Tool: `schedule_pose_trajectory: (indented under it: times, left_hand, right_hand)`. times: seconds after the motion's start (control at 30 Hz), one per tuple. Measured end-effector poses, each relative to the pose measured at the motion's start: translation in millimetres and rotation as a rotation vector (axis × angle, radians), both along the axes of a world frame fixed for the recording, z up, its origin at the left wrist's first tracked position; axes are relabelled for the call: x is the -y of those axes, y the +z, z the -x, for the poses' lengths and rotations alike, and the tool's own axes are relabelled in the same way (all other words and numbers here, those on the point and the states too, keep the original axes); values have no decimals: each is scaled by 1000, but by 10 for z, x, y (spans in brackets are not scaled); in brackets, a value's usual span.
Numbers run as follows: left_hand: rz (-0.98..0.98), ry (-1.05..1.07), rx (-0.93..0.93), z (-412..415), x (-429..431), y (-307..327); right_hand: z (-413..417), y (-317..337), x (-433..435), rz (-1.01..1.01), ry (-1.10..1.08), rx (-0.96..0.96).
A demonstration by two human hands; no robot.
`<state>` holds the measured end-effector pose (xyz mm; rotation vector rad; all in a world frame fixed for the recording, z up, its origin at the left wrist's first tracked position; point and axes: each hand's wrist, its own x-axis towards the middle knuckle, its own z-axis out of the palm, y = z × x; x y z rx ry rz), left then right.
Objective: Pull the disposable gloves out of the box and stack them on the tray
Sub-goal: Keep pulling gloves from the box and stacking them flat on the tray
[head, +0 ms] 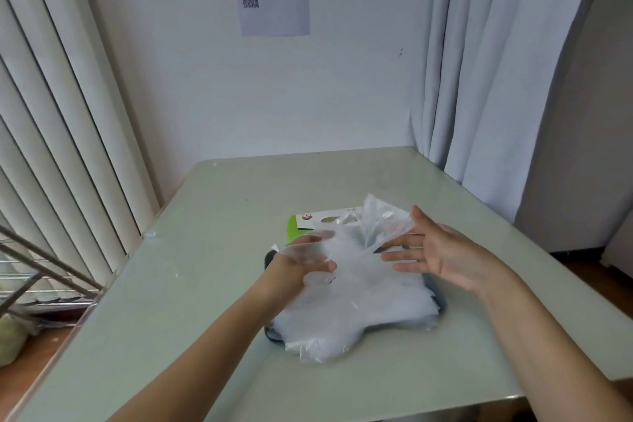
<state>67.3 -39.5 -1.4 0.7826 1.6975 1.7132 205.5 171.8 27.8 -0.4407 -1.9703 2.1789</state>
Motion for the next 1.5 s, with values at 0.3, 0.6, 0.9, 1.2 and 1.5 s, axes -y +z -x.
schedule_pose_trajectory:
  times: [0.3, 0.6, 0.9, 1.2, 1.5]
  left_hand:
    - [132, -135, -275, 63, 130, -6]
    - [460, -252, -293, 119, 170, 57]
    - [691, -505, -421, 172, 342, 182]
    - [951, -598, -586, 308, 491, 381]
    - [465, 156, -986, 332, 200, 891]
  right_hand:
    - [136, 30, -68, -42, -35, 337]
    - [285, -243, 75, -219, -138, 440]
    - [370, -325, 144, -391, -191, 499]
    - [345, -357, 221, -578, -232, 494]
    - [332, -392, 158, -542, -172, 462]
